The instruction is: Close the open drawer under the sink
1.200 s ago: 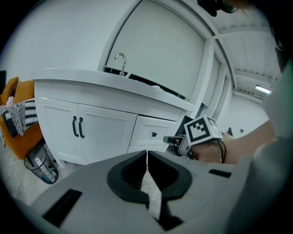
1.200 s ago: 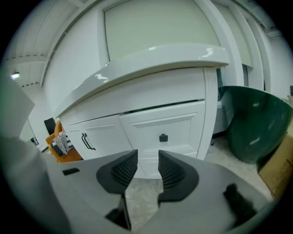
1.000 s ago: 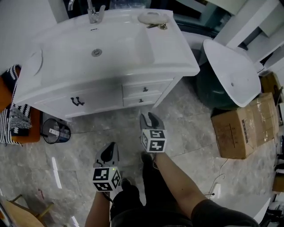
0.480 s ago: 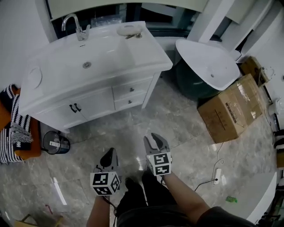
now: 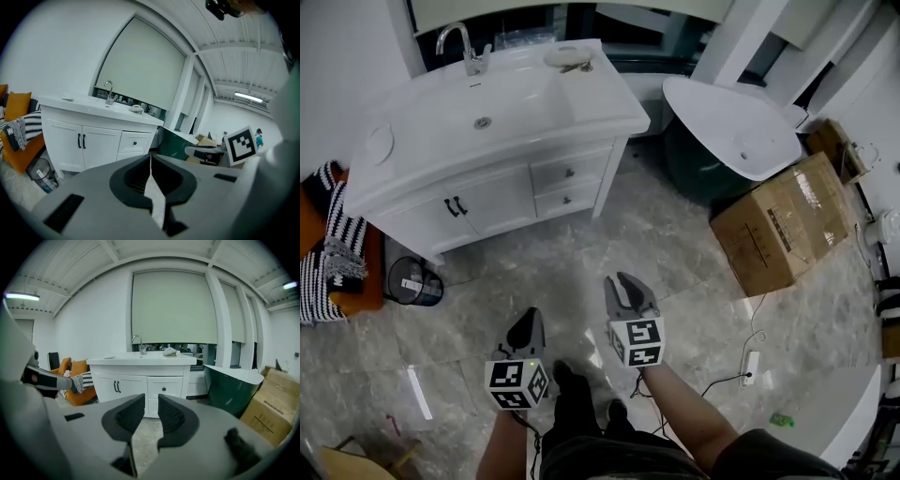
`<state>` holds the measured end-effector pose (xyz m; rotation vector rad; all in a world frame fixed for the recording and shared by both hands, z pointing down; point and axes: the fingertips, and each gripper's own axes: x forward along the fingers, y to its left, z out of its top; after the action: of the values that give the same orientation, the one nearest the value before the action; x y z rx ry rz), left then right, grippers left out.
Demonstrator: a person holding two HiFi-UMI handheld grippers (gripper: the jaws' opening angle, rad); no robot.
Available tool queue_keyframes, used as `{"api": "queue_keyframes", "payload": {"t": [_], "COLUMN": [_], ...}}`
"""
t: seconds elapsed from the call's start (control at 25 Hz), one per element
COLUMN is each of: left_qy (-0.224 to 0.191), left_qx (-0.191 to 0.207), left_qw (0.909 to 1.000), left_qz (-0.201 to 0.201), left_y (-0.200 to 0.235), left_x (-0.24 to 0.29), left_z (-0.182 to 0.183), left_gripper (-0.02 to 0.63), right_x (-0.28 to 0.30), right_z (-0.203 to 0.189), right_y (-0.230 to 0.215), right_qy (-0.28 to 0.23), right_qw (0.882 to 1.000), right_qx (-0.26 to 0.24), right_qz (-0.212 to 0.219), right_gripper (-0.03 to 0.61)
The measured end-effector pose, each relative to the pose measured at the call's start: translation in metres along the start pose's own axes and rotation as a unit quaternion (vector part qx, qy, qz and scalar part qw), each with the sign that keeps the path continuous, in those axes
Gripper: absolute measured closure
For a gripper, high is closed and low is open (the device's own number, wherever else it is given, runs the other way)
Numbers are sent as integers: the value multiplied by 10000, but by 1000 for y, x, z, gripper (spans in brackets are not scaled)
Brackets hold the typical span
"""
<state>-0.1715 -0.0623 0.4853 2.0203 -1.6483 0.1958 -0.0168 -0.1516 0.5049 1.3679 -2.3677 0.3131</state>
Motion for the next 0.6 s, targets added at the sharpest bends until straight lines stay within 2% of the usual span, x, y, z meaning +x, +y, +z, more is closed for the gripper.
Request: {"api": "queue_keyframes", "payload": {"t": [0.32, 0.6], "left_qy": [-220, -579], "left_qx": [71, 298], "left_qw": [9995, 9976], "left_qz": [210, 216], "left_y": [-72, -138], "left_x": [-63, -109], "left_z": [-18, -10], "left_gripper": [595, 594], "right_x": [-101, -173], "right_z": [-4, 17], "right_y": [-12, -25], "right_qy": [-337, -793], "right_qw": [9989, 9957], "right_qx": [225, 223], "right_qz": [245, 429], "right_gripper": [517, 532]}}
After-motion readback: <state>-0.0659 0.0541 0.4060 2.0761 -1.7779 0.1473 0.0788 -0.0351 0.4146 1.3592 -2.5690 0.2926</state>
